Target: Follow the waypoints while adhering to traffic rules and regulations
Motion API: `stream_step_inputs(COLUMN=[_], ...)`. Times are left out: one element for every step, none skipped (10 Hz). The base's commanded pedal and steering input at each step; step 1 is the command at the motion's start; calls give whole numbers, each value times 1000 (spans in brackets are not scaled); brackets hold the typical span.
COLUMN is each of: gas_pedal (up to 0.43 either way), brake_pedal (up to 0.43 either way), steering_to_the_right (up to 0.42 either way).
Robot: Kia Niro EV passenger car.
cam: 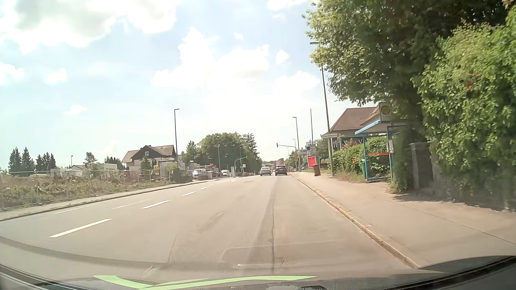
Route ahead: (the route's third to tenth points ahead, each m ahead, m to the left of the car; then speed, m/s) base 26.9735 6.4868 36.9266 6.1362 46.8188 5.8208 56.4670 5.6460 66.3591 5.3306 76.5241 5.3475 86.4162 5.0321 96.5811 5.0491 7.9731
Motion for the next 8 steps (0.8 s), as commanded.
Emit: stream_step_inputs(gas_pedal=[20,20,20,8,8,8,8,8], brake_pedal=[0,0,0,0,0,0,0,0], steering_to_the_right=[-5,-5,-4,-4,-4,-4,-5,-7])
